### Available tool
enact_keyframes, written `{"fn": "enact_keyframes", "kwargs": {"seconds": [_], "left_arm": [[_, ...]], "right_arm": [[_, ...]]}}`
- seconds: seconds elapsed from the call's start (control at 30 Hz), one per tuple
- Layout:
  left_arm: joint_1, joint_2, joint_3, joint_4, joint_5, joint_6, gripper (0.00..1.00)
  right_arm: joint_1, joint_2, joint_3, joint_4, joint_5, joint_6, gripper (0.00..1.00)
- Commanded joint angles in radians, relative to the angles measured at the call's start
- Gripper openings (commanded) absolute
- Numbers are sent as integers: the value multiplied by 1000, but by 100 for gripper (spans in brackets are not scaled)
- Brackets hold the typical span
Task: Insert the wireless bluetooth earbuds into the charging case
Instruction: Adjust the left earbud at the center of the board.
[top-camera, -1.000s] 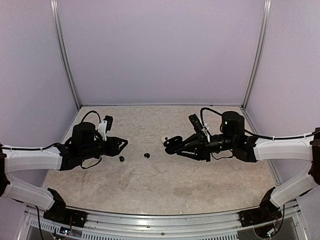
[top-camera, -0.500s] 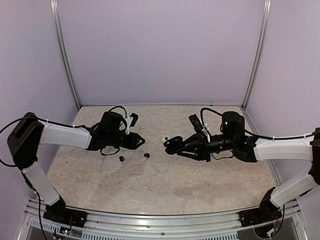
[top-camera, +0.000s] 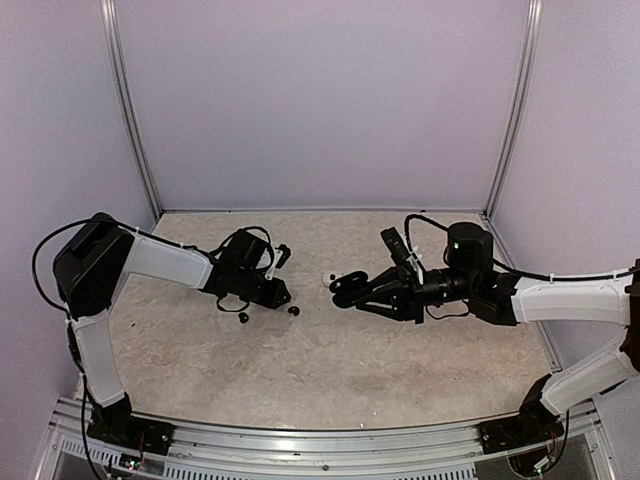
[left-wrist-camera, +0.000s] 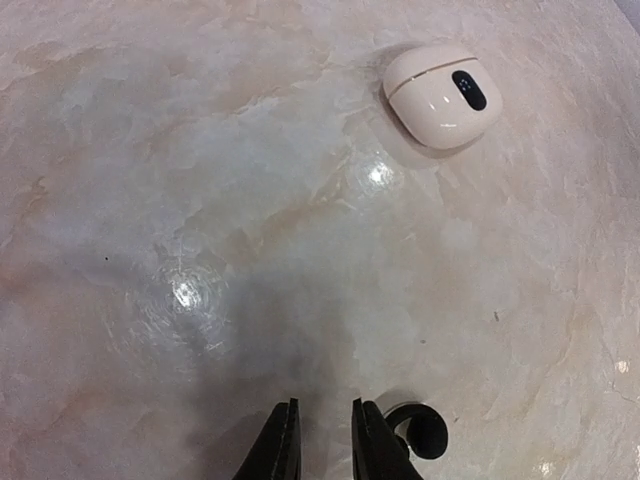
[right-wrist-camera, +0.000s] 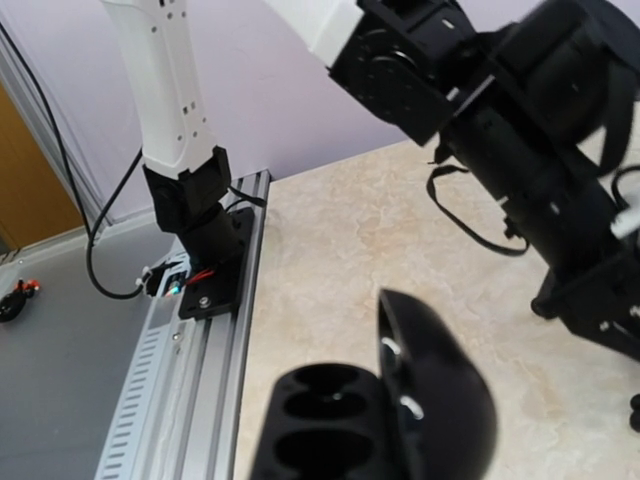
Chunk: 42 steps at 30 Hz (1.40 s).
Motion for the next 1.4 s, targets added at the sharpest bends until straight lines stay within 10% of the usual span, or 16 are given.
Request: {"fn": "enact_keyframes", "kwargs": {"seconds": [0.0,1.37], "left_arm": [[-43,40,41,-71,-39,7,20],[-67,-125,-131,62,98,-223,16]], "right_arm": [[-8,-28,-13,-3,6,-4,9],[-9,-37,-9,-32,11,-18,10]]}}
